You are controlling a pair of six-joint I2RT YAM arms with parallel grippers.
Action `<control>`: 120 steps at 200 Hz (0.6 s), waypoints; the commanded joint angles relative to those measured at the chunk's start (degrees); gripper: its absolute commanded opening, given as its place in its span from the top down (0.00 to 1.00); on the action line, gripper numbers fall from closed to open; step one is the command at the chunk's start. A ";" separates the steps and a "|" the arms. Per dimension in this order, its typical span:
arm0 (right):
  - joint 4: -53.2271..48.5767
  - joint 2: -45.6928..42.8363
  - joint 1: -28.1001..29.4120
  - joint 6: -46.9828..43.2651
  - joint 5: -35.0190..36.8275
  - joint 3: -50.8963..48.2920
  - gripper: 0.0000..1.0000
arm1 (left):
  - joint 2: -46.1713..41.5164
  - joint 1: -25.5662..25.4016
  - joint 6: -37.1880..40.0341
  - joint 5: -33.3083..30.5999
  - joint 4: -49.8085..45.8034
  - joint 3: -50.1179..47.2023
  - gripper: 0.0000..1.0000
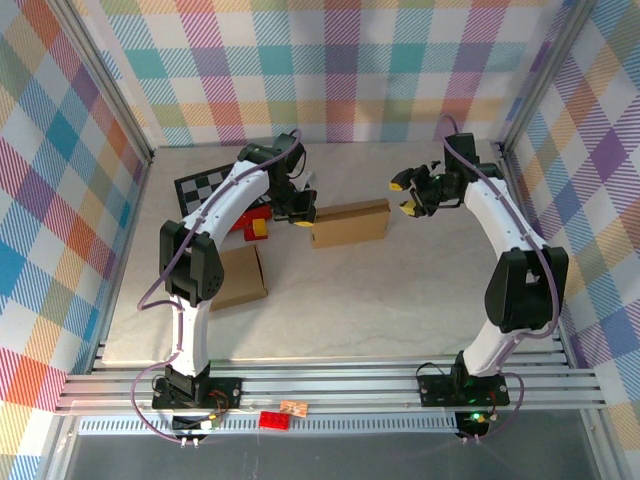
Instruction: Fold the paper box
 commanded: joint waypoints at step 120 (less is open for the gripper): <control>2.21 4.68 0.87 3.95 -2.55 -4.23 0.50 | 1.65 0.25 0.11 -1.25 -1.75 0.90 1.00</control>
